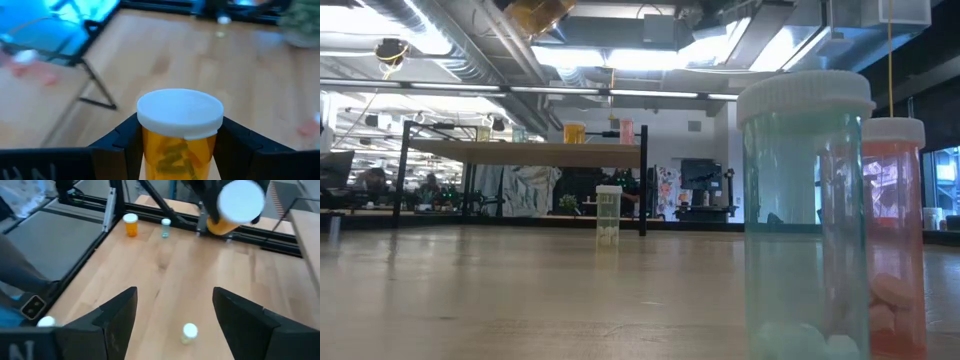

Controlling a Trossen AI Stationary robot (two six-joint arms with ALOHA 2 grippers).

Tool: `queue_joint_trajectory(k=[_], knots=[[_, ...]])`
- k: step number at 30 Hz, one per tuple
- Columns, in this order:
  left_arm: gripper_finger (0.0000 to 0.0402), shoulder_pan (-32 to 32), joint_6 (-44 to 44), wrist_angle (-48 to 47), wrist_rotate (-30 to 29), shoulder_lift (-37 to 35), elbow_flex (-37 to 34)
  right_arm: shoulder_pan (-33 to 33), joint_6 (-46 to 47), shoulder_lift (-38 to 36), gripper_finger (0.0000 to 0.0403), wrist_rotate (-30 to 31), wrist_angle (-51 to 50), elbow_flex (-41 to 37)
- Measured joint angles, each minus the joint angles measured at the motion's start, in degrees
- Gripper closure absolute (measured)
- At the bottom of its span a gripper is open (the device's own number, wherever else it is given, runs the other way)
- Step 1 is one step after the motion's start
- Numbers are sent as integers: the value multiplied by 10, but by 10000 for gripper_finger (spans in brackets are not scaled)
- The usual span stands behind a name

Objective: Pick and place medicine bottles onto shelf by color
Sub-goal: Put the top big orange pill bottle on the shelf aligned with the orange pill bottle on the shelf

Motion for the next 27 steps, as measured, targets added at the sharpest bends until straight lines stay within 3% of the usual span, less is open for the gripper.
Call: queue_joint_trajectory(k=[4,10,18,27], knots=[[222,1,4,25,-90,-15,0,4,1,0,142,29,2,0],[222,7,15,45,-215,-19,-2,14,2,0,142,142,19,0],[222,49,26,133,-238,-9,-38,41,2,0,142,303,57,0],[222,60,44,288,-258,-25,-144,46,4,0,142,319,68,0]])
